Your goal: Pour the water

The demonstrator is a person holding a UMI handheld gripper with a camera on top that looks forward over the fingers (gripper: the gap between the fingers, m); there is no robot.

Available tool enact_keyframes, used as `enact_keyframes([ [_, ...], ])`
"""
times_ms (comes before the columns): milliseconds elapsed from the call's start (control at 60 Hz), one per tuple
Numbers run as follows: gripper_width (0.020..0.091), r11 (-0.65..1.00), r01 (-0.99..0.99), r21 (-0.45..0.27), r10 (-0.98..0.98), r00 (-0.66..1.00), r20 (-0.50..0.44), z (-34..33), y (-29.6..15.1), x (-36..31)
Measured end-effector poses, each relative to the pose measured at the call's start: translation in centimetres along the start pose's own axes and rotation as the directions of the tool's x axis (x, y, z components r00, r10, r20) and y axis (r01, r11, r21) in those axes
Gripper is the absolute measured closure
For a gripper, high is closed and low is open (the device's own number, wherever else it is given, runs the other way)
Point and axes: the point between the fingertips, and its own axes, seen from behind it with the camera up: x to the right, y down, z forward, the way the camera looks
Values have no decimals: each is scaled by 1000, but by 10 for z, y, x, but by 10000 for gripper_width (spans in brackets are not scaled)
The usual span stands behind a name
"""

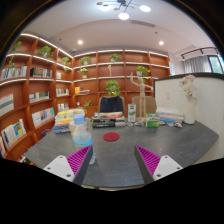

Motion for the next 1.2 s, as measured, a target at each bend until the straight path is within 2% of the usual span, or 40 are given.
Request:
enact_keyframes([
  [17,246,1000,-2,8,2,1000,9,4,12,-16],
  [183,250,1000,14,16,-15,998,68,34,24,-74],
  [417,257,1000,5,12,-5,999,35,91,25,-90],
  [600,421,998,50,46,-51,999,9,115,18,-101],
  [650,509,997,62,46,-63,998,7,119,20,-104],
  [683,635,997,69,47,-69,998,0,121,22,-104],
  [733,653,997,64,52,-64,998,1,121,22,-106],
  [850,767,997,58,44,-58,998,6,122,24,-109],
  [1200,782,996,92,17,-93,995,37,123,22,-116],
])
